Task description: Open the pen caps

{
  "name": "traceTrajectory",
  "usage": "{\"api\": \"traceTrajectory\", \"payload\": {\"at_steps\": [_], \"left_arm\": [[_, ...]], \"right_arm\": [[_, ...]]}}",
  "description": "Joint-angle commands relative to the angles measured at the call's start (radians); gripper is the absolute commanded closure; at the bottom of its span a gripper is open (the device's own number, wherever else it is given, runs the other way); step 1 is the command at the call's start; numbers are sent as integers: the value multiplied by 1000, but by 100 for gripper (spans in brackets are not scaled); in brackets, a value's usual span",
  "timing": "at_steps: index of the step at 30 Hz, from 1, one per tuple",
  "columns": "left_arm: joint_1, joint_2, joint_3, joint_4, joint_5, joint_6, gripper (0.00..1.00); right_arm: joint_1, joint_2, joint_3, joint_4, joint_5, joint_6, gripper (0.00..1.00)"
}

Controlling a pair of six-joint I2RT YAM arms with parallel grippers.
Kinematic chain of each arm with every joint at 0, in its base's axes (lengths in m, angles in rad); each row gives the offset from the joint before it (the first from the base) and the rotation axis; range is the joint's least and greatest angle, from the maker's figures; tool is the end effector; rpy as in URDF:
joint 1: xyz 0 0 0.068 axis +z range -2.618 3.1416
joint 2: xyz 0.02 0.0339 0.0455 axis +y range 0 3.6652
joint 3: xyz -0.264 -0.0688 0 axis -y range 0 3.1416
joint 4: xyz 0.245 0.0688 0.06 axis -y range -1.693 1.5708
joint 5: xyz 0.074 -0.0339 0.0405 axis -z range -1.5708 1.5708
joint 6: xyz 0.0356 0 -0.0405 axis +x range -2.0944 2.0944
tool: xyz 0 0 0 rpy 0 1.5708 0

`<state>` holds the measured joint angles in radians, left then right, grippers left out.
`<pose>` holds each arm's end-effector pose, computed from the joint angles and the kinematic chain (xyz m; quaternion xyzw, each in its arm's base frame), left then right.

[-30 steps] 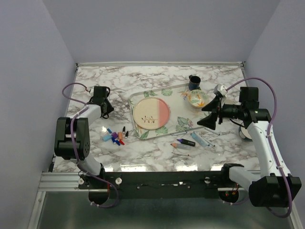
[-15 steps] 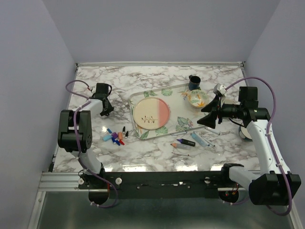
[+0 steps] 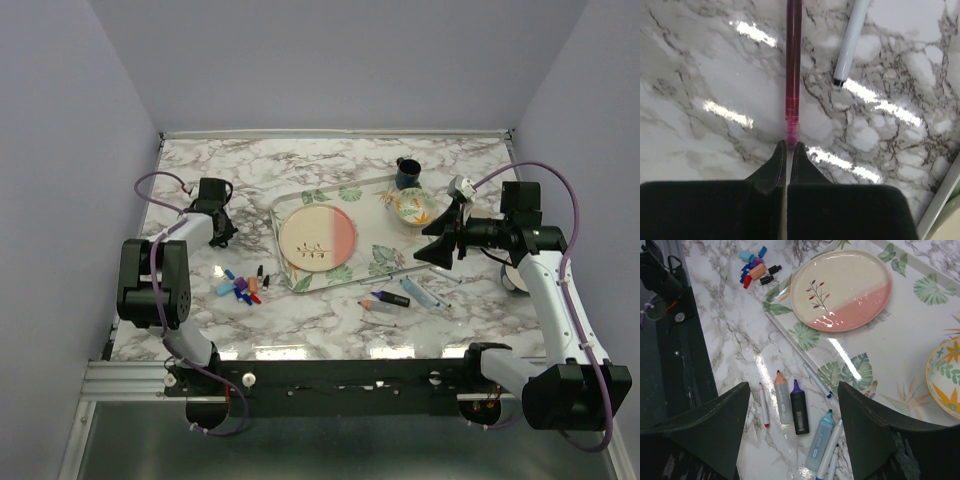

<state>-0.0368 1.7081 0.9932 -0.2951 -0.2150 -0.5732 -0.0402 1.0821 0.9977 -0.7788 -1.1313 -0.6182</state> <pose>0.3384 -0.0049 0.1676 -0.2818 0.9134 0.0157 0.2934 0.2043 0.0240 0.3180 -0.4037 0.7062 0.3812 0.4393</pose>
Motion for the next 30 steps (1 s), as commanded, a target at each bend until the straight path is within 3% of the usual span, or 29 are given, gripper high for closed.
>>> {"api": "traceTrajectory", "payload": {"at_steps": [1, 7, 13, 19, 23, 30], "left_arm": [[-12, -172, -89, 19, 113, 7, 100], [-47, -447, -250, 139, 307, -33, 100], [-148, -545, -313, 227, 627, -53, 100], [-391, -455, -291, 344, 825, -74, 100], [-567, -361, -260, 399, 873, -71, 100], [-687, -213, -183, 433, 920, -70, 100]], "right_arm": [[5, -2, 9, -4, -24, -12, 22], [6, 1, 2, -11, -35, -31, 22], [22, 6, -11, -34, -59, -104, 22], [103, -25, -89, -44, -15, -313, 14], [138, -34, -136, 24, 47, -291, 12], [223, -56, -212, 38, 160, -460, 11]]}}
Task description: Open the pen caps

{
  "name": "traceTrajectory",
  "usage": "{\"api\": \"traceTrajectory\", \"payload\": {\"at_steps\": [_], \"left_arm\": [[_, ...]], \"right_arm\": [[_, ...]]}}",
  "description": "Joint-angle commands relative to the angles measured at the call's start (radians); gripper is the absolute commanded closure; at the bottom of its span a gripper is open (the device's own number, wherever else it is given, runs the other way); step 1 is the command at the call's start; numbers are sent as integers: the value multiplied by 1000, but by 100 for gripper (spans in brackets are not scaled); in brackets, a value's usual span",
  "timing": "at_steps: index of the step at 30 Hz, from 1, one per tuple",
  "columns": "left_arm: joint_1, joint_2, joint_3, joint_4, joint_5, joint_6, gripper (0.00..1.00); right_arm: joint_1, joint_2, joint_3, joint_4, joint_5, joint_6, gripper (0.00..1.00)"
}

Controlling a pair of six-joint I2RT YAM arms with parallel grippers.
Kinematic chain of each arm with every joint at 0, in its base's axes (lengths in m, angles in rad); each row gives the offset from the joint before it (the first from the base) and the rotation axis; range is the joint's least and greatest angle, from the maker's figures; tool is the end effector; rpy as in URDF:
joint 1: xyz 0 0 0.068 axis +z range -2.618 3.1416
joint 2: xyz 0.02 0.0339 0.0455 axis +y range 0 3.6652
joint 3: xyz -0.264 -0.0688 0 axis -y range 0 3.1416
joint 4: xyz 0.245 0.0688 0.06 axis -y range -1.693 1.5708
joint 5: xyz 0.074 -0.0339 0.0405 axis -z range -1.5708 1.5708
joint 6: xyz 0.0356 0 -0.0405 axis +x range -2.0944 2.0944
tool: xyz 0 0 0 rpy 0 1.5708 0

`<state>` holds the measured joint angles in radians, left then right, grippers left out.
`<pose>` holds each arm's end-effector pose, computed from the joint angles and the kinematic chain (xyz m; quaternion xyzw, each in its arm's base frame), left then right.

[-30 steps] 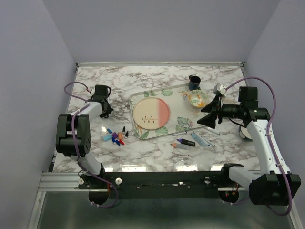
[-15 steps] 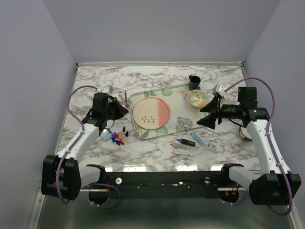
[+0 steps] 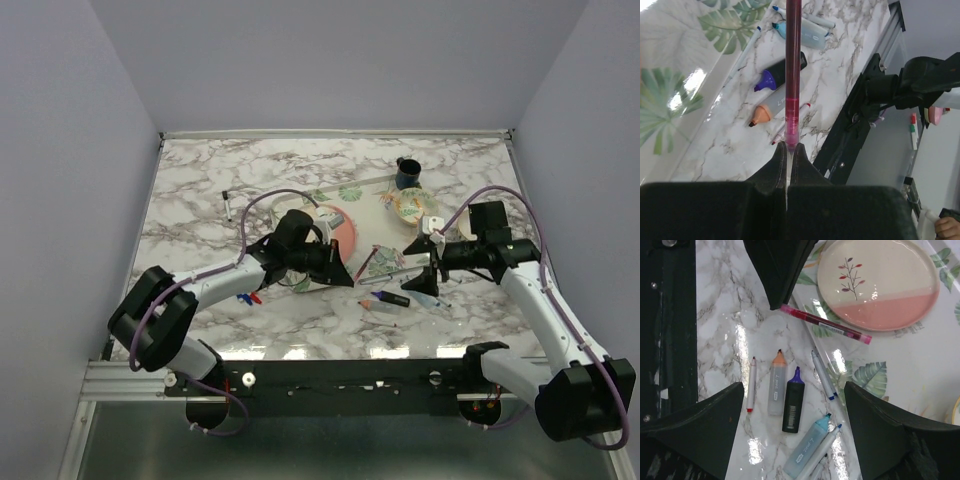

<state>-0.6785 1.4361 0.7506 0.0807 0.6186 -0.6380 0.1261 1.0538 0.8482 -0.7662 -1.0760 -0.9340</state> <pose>0.2182 -0.2024 0.2079 0.1584 0.8405 -0.4839 0.1851 0.1874 0.0553 0.2766 -0.5453 0.6315 0.3506 0.4254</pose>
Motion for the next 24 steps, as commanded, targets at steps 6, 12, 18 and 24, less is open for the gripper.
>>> {"api": "traceTrajectory", "payload": {"at_steps": [6, 12, 18, 24], "left_arm": [[-125, 167, 168, -57, 157, 75, 100], [-179, 236, 248, -154, 168, 138, 100], [-188, 225, 254, -170, 182, 150, 100], [-188, 195, 253, -196, 191, 182, 100]], "right_arm": [[167, -64, -146, -1, 132, -367, 11], [254, -51, -152, 36, 202, -348, 23], [346, -26, -187, 74, 326, -345, 29], [412, 23, -182, 90, 407, -321, 75]]}}
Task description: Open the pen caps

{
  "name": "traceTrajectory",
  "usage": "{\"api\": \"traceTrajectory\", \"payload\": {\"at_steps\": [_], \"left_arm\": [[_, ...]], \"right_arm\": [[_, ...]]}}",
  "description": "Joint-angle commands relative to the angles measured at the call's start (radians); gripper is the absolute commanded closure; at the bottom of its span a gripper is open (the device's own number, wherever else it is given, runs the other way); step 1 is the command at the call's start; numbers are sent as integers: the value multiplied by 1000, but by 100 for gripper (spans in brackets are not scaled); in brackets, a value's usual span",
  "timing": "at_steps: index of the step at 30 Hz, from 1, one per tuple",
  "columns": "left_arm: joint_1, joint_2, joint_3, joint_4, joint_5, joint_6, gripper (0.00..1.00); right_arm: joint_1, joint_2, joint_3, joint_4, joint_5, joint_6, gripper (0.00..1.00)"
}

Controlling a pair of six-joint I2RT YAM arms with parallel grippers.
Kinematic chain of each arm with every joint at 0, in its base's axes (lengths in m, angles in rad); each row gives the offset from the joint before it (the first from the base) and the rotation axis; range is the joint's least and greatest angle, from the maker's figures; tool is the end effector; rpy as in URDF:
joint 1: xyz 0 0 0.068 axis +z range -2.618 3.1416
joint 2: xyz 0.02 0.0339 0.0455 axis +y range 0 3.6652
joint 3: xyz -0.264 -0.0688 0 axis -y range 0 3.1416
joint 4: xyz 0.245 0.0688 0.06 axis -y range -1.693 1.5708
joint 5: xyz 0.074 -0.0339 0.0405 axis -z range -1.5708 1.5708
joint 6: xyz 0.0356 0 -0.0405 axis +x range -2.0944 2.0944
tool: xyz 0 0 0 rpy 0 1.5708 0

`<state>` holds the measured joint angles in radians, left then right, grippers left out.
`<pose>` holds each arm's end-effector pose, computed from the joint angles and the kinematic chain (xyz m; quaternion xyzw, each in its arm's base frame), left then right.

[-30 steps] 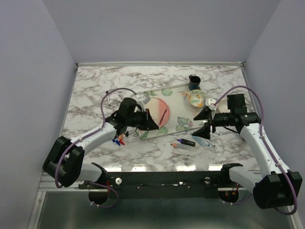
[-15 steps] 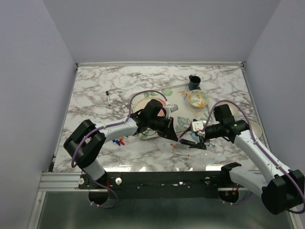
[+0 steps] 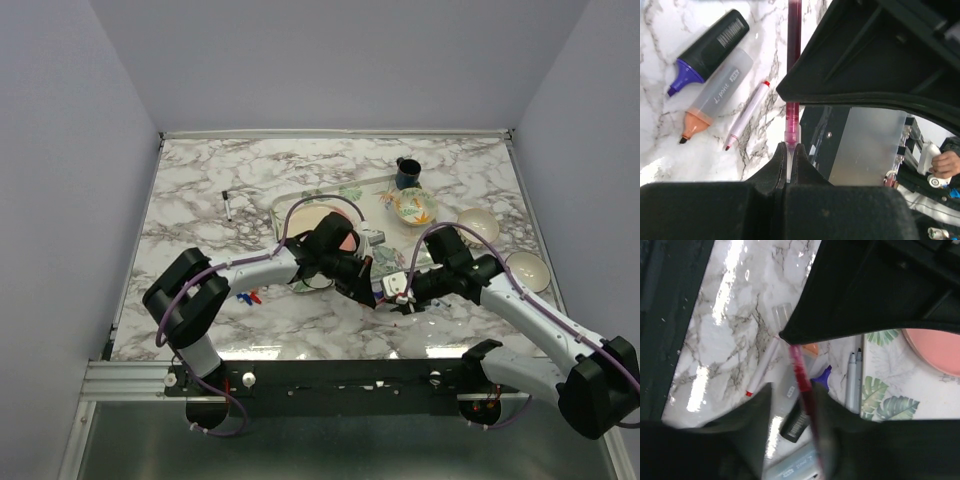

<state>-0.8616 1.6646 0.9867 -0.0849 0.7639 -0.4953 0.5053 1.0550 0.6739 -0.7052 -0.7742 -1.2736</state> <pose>0.2062 -0.2781 0.2005 0.2995 0.8123 -0.4958 0.0689 0.1506 0.1117 0.2197 -0.7553 0.4959 0.2565 0.3433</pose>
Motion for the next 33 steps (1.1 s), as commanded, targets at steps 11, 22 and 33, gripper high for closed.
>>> {"api": "traceTrajectory", "payload": {"at_steps": [11, 22, 33], "left_arm": [[-5, -89, -40, 47, 43, 9, 68], [-7, -60, -54, 39, 118, 37, 67], [-7, -2, -11, -22, 120, 81, 69]], "right_arm": [[47, 17, 30, 46, 101, 109, 99], [47, 0, 27, 82, 135, 140, 99], [47, -29, 23, 76, 104, 123, 100]]}}
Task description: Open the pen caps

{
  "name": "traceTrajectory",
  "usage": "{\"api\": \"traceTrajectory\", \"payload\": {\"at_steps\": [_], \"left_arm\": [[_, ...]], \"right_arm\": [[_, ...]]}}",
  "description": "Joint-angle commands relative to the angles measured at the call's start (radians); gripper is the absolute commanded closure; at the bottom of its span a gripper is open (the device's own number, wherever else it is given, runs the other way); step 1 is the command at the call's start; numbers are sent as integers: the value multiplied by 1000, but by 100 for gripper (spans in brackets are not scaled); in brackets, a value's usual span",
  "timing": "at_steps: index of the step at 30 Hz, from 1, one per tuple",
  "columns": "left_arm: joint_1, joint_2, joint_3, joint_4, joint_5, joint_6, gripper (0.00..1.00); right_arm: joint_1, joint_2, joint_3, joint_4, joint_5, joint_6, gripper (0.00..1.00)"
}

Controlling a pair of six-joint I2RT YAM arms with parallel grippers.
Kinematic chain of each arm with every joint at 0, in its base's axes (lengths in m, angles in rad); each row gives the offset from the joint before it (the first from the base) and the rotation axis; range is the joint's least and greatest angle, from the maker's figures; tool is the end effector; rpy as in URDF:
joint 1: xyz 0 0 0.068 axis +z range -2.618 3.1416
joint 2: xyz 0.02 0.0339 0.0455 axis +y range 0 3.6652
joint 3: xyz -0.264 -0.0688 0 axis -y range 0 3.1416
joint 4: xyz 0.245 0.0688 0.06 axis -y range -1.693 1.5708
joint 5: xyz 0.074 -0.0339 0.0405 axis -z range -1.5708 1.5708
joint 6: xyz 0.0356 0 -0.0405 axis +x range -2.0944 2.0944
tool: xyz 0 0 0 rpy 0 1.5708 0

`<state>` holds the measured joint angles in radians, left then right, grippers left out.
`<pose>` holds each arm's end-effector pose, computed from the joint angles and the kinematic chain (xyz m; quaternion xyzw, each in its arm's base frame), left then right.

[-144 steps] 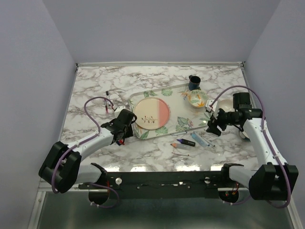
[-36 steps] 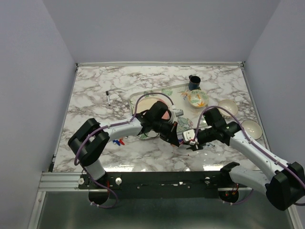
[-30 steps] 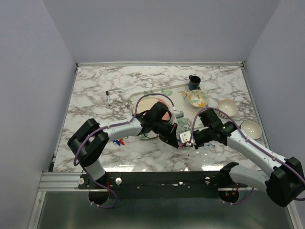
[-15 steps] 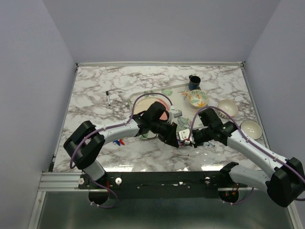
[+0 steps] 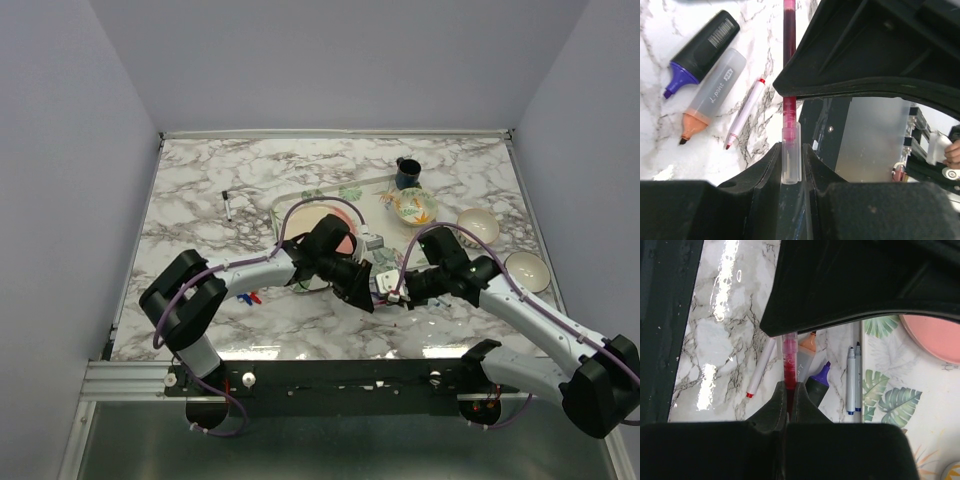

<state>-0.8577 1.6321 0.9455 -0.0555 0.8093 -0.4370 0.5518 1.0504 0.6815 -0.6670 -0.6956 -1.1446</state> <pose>0.2005 -0.2712 0.2015 0.3307 0.7898 -0.5107 0.0779 0.1503 0.1193 0.2230 -0.7397 0.5321 0.2418 0.3336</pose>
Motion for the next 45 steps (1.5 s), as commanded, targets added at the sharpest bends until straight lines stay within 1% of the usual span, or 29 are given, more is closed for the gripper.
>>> {"api": "traceTrajectory", "payload": {"at_steps": [1, 3, 6, 7, 8, 10, 12, 13, 14, 16, 17, 19, 21, 25, 27, 29, 30, 33, 36, 37, 38, 40, 43, 45], "left_arm": [[-10, 35, 32, -59, 71, 24, 68], [-10, 41, 39, -64, 70, 29, 66], [-10, 37, 42, -63, 73, 26, 67], [-10, 35, 44, -60, 76, 24, 68], [-10, 34, 45, -60, 80, 23, 72], [-10, 32, 47, -56, 88, 23, 76], [-10, 31, 50, -56, 90, 21, 77], [-10, 31, 50, -55, 90, 21, 76], [-10, 32, 50, -55, 88, 21, 71], [-10, 35, 50, -52, 83, 17, 67], [-10, 37, 49, -49, 83, 15, 63], [-10, 35, 45, -31, 83, 3, 60], [-10, 37, 44, -15, 88, -6, 59], [-10, 46, 47, -3, 94, -12, 60], [-10, 51, 47, 3, 103, -19, 66], [-10, 55, 45, 6, 105, -22, 80], [-10, 55, 45, 8, 105, -23, 100], [-9, 38, 33, -30, 62, -6, 100], [12, -21, -14, -72, 31, -11, 100], [20, -58, -28, -104, 13, -11, 100], [26, -76, -62, -116, 5, -15, 100], [37, -132, -99, -139, -18, -48, 100], [34, -198, -163, -138, -28, -80, 100], [34, -222, -188, -138, -50, -106, 100]], "right_arm": [[0, -24, 13, 37, 25, -7, 99], [0, -29, 15, 37, 21, -10, 99], [2, -26, 10, 38, 28, -12, 99], [0, -26, 9, 41, 31, -12, 99], [0, -24, 10, 43, 31, -12, 99], [0, -26, 9, 41, 31, -14, 99], [2, -27, 7, 38, 30, -20, 99], [2, -27, 7, 38, 28, -21, 100], [2, -29, 7, 38, 27, -26, 100], [8, -32, 4, 35, 18, -30, 99], [10, -32, 3, 37, 18, -33, 100], [17, -30, 1, 38, 18, -35, 99], [25, -29, 1, 38, 21, -37, 99], [42, -24, 1, 43, 25, -35, 99], [43, -24, 0, 43, 27, -37, 99], [46, -26, -2, 44, 30, -38, 99], [46, -27, -2, 44, 33, -37, 99], [46, -33, -10, 49, 67, -44, 99], [43, -67, -49, 99, 221, -52, 99], [27, -78, -62, 115, 295, -53, 99], [10, -90, -72, 127, 313, -63, 99], [-35, -127, -83, 132, 318, -72, 99], [-143, -171, -89, 130, 305, -81, 99], [-174, -184, -91, 127, 301, -76, 100]]}}
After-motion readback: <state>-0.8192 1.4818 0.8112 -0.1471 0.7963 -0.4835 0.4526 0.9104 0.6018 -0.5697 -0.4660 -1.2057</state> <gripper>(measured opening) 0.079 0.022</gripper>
